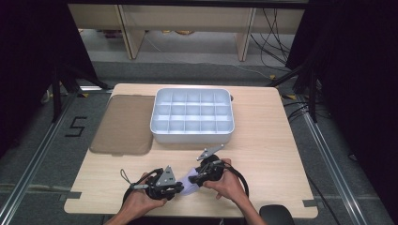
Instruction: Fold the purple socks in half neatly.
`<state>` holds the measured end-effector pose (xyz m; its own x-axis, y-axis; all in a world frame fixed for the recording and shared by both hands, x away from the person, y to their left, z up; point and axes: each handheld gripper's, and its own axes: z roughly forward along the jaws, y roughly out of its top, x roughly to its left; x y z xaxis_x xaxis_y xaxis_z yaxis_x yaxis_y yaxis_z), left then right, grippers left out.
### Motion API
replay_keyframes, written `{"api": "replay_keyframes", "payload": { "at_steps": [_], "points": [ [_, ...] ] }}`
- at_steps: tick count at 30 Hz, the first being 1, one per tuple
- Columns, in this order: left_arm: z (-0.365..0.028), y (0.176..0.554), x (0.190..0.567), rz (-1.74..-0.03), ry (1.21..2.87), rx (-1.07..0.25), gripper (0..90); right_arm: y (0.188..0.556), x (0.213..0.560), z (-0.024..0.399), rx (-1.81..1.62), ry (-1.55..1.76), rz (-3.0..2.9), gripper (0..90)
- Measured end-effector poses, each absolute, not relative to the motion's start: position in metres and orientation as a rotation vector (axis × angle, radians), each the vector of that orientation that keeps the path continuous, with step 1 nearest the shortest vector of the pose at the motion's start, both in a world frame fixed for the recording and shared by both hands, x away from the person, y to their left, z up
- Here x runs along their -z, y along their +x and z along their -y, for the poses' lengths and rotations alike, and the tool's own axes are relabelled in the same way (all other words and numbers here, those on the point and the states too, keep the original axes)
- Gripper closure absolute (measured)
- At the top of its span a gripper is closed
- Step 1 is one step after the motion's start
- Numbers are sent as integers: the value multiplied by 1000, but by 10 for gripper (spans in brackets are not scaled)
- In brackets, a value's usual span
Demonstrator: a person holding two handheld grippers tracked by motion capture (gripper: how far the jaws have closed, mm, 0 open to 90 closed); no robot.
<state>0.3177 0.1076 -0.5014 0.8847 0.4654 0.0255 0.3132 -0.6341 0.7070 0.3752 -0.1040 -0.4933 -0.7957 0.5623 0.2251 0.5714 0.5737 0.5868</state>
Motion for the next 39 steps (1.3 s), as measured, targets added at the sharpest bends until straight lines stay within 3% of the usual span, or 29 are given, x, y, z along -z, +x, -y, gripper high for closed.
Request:
{"api": "replay_keyframes", "payload": {
  "at_steps": [11, 19, 21, 22, 25, 30, 39],
  "points": [
    [-108, 318, 502, -554, 2307, -273, 805, 380, 500, 100, 1015, -1002, 2735, 509],
    [-108, 317, 503, -570, 2287, -239, 786, 379, 501, 101, 1044, -985, 2697, 649],
    [-110, 316, 502, -583, 2275, -234, 753, 379, 502, 101, 1061, -987, 2686, 667],
    [-113, 315, 499, -588, 2264, -231, 682, 377, 501, 101, 1060, -996, 2673, 681],
    [-118, 315, 496, -601, 2231, -218, 619, 377, 501, 101, 1065, -982, 2687, 691],
    [-138, 311, 492, -686, 2147, -176, 420, 375, 500, 101, 1072, -976, 2707, 699],
    [-164, 297, 500, -735, 2171, -193, 331, 374, 501, 100, 1094, -941, 2744, 706]
  ]
}}
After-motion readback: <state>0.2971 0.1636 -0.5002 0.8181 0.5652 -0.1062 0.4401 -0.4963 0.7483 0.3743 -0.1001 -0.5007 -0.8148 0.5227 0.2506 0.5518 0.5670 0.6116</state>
